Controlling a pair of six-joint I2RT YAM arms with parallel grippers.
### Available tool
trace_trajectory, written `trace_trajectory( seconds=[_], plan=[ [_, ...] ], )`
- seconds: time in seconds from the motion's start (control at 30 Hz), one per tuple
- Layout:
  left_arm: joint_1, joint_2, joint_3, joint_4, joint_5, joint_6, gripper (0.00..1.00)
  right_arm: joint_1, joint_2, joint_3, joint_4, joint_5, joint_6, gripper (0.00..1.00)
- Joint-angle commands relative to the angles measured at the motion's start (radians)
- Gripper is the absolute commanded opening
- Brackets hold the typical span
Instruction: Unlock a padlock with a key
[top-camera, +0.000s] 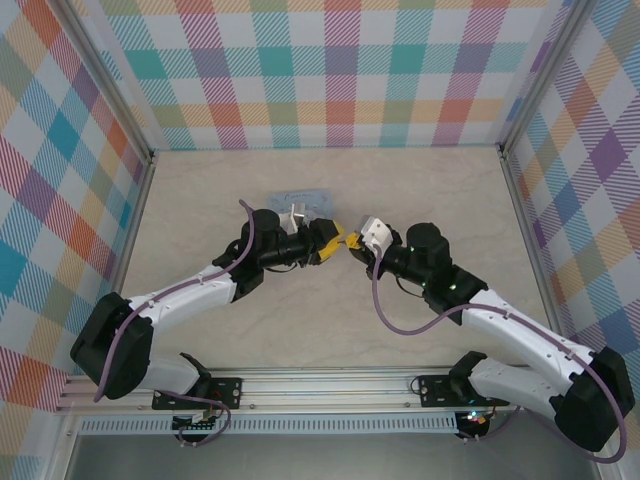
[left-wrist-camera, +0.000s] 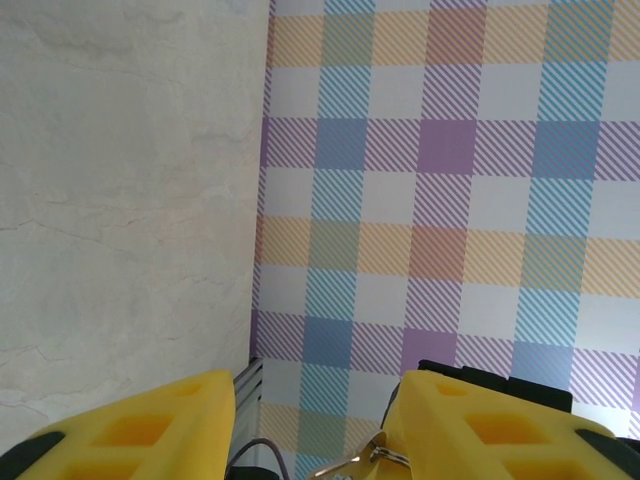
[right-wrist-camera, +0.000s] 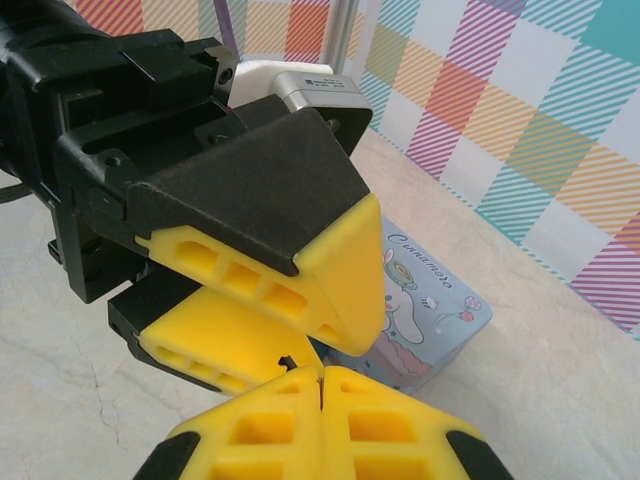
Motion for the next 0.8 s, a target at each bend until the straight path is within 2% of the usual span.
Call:
trace_trajectory(
  seconds=[0.0, 0.27, 0.37, 0.53, 0.6, 0.63, 0.77],
  plan=[
    [-0.018, -0.002, -0.009, 0.055, -0.005, -0.023, 0.46, 0.003, 0.010, -0.013, 0.053, -0.008, 0.031, 0.00],
    [-0.018, -0.002, -0.010, 0.053, -0.013, -0.014, 0.32, 0.004, 0.012, -0.023, 0.049, -0.012, 0.051, 0.00],
    [-0.018, -0.002, -0.008, 0.046, -0.014, -0.003, 0.23, 0.003, 0.010, -0.027, 0.049, -0.010, 0.058, 0.00],
    [-0.018, -0.009, -0.005, 0.009, -0.025, 0.038, 0.03, 0.003, 0.004, -0.036, 0.047, -0.009, 0.073, 0.00],
    [-0.018, -0.015, 0.004, -0.017, -0.029, 0.073, 0.00, 0.004, 0.000, -0.038, 0.039, -0.010, 0.079, 0.00],
    [-0.018, -0.018, 0.011, -0.040, -0.032, 0.100, 0.00, 0.004, -0.004, -0.038, 0.034, -0.009, 0.087, 0.03],
    [-0.018, -0.051, 0.066, -0.205, -0.053, 0.309, 0.00, -0.004, -0.055, -0.041, 0.000, -0.040, 0.126, 0.32]
  ],
)
